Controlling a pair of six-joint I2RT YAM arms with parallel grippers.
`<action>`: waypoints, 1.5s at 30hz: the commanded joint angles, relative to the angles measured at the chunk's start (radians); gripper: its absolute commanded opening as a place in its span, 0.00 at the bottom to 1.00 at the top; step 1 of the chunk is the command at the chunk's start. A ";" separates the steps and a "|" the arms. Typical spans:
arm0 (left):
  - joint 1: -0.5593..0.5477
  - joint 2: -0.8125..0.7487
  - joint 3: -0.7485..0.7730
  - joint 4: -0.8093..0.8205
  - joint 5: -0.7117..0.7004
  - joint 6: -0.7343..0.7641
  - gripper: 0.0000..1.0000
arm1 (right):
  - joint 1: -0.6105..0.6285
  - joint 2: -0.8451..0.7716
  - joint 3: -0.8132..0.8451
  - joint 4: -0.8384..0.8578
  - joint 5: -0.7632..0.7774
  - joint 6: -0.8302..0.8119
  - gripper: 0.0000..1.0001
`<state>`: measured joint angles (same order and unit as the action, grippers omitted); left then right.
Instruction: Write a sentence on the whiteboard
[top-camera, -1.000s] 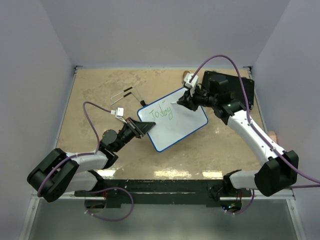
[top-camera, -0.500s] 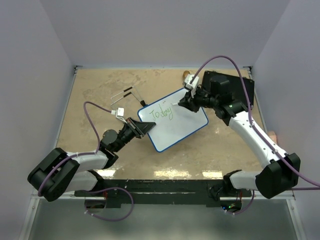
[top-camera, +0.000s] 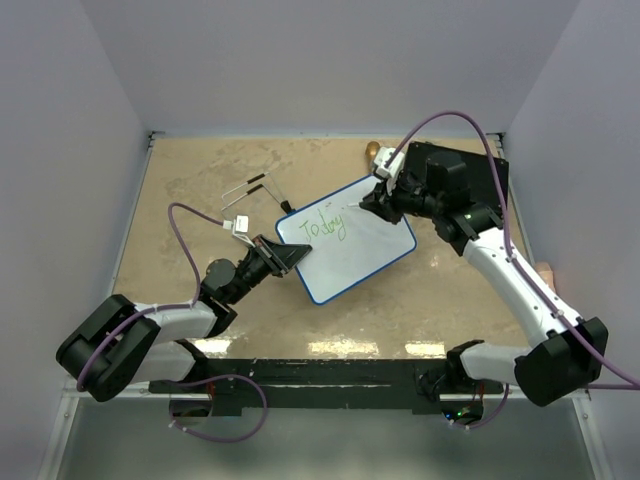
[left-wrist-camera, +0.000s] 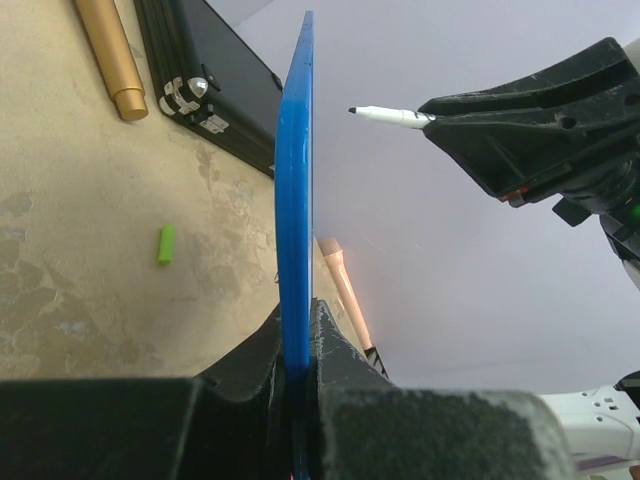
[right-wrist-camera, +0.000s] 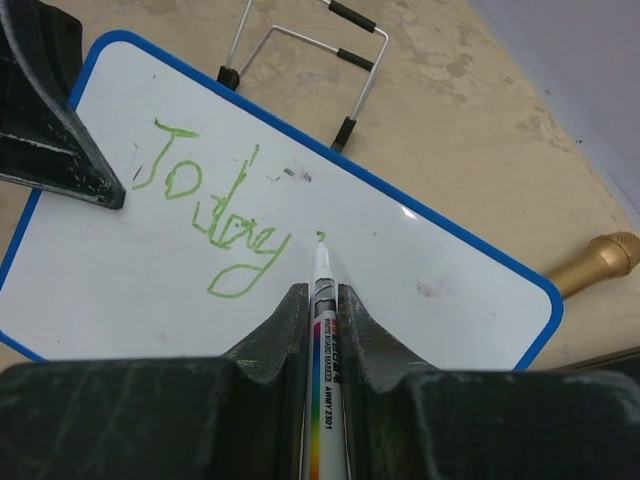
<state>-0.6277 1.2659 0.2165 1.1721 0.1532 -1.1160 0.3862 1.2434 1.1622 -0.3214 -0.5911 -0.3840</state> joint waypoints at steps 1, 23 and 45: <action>0.005 -0.025 0.040 0.724 0.003 -0.025 0.00 | 0.002 0.013 0.001 0.028 0.039 0.011 0.00; 0.005 -0.030 0.049 0.724 0.016 -0.028 0.00 | 0.003 0.057 0.007 0.008 0.053 -0.010 0.00; 0.005 -0.028 0.053 0.724 0.013 -0.028 0.00 | 0.003 0.076 0.016 -0.048 -0.030 -0.047 0.00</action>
<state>-0.6243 1.2659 0.2165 1.1576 0.1562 -1.1160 0.3862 1.3212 1.1587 -0.3389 -0.5941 -0.3985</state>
